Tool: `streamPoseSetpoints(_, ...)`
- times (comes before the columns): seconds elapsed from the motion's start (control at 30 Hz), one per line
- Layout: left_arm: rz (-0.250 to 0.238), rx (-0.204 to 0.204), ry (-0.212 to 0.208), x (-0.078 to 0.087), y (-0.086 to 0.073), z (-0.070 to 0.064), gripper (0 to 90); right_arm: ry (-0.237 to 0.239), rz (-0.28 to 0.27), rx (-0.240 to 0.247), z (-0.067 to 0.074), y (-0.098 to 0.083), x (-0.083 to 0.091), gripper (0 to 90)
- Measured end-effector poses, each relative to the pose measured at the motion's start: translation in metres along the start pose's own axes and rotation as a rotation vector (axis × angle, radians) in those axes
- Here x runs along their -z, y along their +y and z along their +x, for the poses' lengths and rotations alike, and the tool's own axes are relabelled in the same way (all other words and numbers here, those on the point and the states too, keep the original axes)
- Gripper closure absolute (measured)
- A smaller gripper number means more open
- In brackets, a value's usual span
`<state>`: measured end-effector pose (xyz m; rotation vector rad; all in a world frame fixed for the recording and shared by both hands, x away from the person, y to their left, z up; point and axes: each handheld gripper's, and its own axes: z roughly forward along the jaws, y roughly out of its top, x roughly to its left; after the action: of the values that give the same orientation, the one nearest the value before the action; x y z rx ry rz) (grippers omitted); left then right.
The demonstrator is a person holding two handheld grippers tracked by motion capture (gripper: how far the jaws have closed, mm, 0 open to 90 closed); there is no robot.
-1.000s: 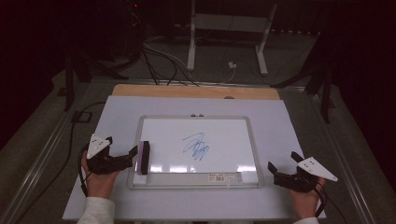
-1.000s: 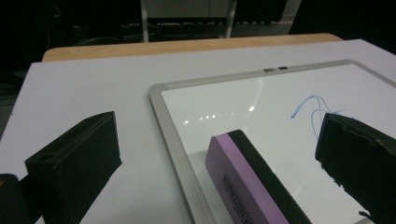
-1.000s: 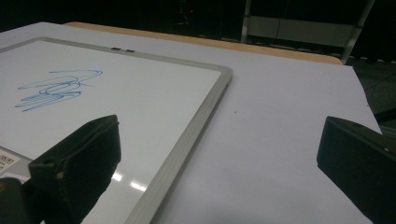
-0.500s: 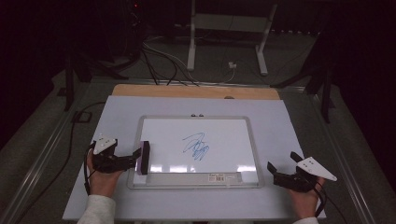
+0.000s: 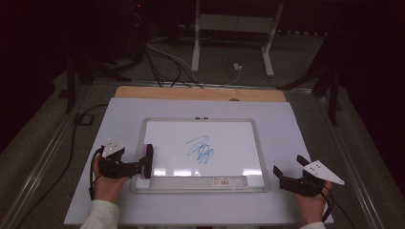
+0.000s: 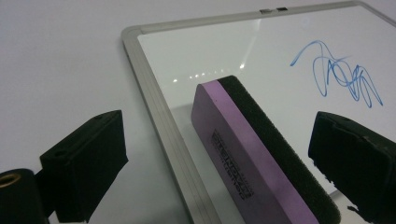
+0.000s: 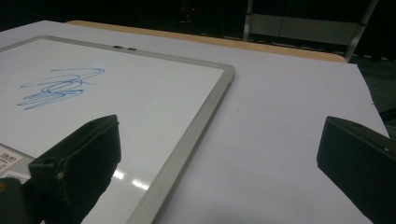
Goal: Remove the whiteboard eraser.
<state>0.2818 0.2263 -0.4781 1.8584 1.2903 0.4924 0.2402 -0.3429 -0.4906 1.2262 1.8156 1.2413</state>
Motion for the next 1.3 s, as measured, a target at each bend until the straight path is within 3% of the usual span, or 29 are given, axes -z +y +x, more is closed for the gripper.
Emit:
streamPoseSetpoints(0.37, 0.039, 0.024, -0.010, -0.005, -0.009, 0.003, 6.7, 0.000, -0.003, -0.003, 0.000, 0.000, 0.001, 0.3)
streamPoseSetpoints(0.57, 0.037, 0.044, -0.019, -0.005, -0.010, 0.005, 6.7, -0.001, -0.002, -0.003, 0.000, 0.000, 0.001, 0.3)
streamPoseSetpoints(1.3, 0.033, 0.059, -0.027, 0.002, -0.016, 0.008, 8.4, 0.000, 0.001, -0.002, 0.000, 0.000, 0.001, 0.3)
